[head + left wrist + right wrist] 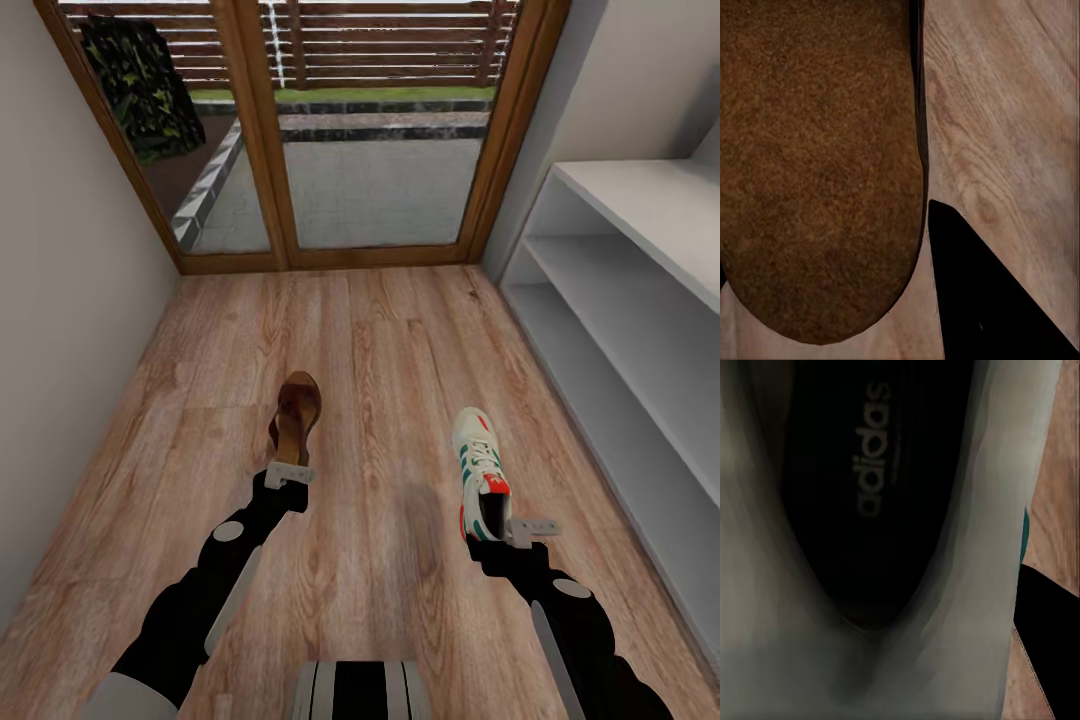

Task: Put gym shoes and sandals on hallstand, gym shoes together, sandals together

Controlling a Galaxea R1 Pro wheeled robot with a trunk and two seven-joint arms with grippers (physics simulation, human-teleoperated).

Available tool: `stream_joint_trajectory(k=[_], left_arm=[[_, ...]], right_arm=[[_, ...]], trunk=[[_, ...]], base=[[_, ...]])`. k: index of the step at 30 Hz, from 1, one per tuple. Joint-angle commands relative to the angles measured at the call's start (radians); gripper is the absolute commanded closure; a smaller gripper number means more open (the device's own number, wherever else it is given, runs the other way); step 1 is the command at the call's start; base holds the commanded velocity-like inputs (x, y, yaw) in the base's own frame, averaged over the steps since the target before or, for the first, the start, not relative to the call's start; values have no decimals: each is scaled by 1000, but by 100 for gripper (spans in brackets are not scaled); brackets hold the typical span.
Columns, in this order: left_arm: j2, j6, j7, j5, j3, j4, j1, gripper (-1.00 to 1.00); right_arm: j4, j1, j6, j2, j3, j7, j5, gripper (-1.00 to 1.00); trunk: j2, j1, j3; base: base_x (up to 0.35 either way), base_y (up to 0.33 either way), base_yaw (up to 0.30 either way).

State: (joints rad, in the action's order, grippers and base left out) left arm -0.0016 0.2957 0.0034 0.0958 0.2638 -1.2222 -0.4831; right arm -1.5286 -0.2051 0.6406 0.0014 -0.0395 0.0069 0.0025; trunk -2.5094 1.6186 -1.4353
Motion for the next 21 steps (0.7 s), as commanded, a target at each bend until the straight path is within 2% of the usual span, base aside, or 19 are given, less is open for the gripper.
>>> stream_joint_trajectory(k=[1,15,21], left_arm=[[0,6,-2,7,0,-2,0,100],[0,6,-2,7,0,-2,0,100],[0,6,-2,7,0,-2,0,100]], right_arm=[[-1,0,5,0,0,1,0,100],[-1,0,5,0,0,-3,1,100],[-1,0,5,0,0,-4,1,100]], trunk=[[0,-1,5],[3,-7,81],[5,-10,109]], base=[[0,0,-136],[0,0,-116],[0,0,-7]])
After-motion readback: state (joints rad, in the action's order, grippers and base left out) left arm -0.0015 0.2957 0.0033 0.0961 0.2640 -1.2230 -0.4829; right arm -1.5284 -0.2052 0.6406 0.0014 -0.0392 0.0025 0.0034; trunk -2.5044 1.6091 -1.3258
